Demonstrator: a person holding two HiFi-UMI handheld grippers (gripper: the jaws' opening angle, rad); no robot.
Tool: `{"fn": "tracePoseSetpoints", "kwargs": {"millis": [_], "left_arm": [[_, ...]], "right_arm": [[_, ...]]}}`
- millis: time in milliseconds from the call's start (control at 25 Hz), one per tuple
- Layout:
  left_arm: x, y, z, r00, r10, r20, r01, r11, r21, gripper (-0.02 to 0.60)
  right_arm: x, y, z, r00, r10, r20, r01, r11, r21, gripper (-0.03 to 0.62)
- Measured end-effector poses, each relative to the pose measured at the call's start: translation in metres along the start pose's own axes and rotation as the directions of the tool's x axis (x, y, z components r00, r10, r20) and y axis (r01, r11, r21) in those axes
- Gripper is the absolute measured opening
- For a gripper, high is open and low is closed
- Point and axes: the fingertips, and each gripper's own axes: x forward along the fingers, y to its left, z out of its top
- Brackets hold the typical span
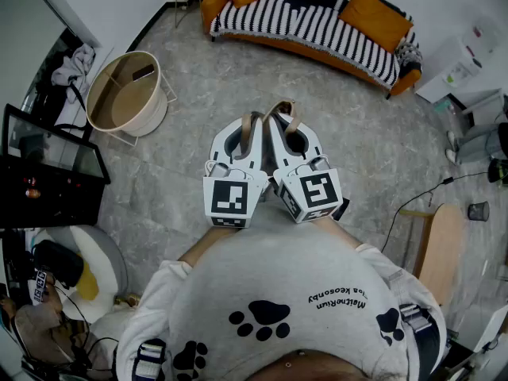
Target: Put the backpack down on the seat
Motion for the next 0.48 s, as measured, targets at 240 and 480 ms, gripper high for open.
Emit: {"fn": "tracePoseSetpoints", "kwargs": {"millis": [240, 480], "left_arm": [[0.012, 0.012, -0.004, 1.000, 0.001, -0.013, -0.001, 1.000, -0.020, 0.018], [0.036, 0.034, -0.007, 1.000, 0.009, -0.007, -0.009, 1.000, -0.019, 0.018]], "right_arm": [[0.016, -0.002, -0.002, 1.000, 0.007, -0.011, -0.007, 1.000, -0.002, 0.031], [0.050, -0.014, -0.006, 1.000, 0.007, -0.010, -0.006, 1.000, 0.025, 0.032]]}}
